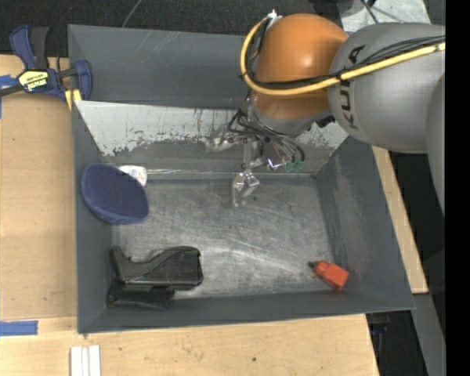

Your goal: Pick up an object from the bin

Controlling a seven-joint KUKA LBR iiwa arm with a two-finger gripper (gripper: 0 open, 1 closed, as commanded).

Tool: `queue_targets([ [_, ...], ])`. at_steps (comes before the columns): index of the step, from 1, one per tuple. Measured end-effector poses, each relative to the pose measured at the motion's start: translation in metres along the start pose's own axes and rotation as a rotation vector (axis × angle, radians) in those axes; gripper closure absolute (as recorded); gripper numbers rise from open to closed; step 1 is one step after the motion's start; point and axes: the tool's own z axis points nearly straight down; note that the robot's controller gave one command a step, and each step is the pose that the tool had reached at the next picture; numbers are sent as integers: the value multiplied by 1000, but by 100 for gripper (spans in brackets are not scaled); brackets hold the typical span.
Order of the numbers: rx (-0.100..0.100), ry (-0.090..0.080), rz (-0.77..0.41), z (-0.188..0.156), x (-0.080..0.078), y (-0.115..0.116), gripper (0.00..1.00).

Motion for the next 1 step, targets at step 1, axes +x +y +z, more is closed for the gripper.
queue_targets([
  [1,4,13,338,83,27,-35,0],
])
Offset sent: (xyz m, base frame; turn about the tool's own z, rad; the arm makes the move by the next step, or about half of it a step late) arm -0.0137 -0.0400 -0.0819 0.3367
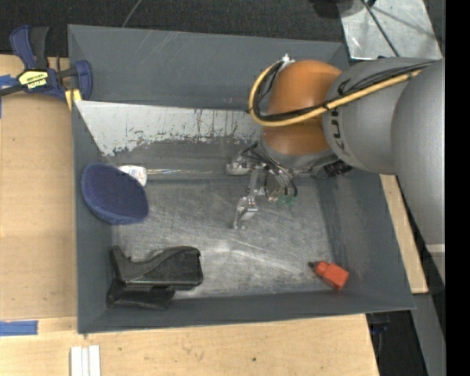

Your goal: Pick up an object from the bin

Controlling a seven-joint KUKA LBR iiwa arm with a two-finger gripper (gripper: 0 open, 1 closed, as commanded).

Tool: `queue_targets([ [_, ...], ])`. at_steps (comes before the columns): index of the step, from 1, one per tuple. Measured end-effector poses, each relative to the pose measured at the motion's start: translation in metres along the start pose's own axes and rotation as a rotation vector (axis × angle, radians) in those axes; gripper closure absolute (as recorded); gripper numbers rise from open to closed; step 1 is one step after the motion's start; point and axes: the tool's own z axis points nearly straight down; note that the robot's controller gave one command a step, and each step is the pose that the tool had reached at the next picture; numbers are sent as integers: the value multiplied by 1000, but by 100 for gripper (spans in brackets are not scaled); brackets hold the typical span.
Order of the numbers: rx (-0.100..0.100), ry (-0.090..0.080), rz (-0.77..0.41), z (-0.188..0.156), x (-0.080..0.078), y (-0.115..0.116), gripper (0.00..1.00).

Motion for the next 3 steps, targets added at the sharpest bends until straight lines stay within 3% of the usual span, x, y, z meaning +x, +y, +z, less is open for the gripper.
queue_targets([
  [1,-1,-2,298,4,24,-23,0],
  [2,-4,-11,352,-32,-7,4,0],
  [3,-5,-5,218,-32,16,109,0],
])
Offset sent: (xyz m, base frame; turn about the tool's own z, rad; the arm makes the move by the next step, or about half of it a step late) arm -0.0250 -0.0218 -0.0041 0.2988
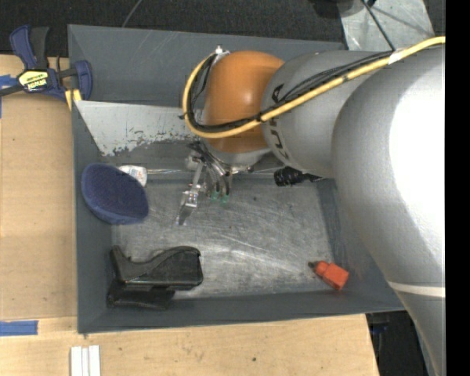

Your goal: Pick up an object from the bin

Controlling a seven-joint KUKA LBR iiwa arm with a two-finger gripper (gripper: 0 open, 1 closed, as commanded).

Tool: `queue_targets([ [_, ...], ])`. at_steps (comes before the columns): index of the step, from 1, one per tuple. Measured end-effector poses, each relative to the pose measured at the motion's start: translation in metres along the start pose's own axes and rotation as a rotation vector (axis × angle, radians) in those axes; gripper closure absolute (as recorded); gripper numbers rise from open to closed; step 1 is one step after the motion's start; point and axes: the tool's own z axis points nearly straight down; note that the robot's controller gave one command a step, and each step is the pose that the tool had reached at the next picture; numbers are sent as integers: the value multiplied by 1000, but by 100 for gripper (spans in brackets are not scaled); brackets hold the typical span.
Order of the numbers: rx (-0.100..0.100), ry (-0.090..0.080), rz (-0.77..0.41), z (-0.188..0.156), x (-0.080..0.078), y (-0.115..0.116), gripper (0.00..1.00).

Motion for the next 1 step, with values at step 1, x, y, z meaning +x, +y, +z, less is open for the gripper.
queue_targets([
  [1,-2,-2,-79,-17,20,93,0],
])
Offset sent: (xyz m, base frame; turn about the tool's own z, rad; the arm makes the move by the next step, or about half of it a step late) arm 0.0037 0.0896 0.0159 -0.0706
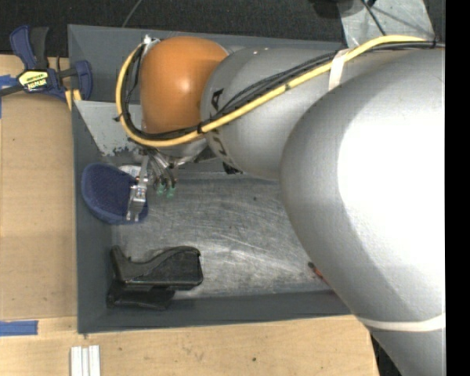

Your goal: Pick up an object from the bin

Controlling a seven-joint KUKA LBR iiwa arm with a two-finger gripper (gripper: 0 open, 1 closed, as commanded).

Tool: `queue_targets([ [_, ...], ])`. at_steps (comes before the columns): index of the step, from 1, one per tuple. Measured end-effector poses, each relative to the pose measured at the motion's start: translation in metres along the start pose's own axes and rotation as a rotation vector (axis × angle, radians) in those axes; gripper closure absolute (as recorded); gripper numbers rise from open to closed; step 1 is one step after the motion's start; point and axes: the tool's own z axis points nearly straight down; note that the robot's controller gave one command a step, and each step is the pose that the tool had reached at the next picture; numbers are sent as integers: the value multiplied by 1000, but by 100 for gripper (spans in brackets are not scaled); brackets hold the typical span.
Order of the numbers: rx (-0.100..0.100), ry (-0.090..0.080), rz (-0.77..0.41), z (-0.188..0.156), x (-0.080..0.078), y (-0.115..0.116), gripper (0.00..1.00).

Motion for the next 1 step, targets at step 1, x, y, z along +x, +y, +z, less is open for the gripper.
queue_targets([
  [1,0,-9,-16,47,3,2,0],
])
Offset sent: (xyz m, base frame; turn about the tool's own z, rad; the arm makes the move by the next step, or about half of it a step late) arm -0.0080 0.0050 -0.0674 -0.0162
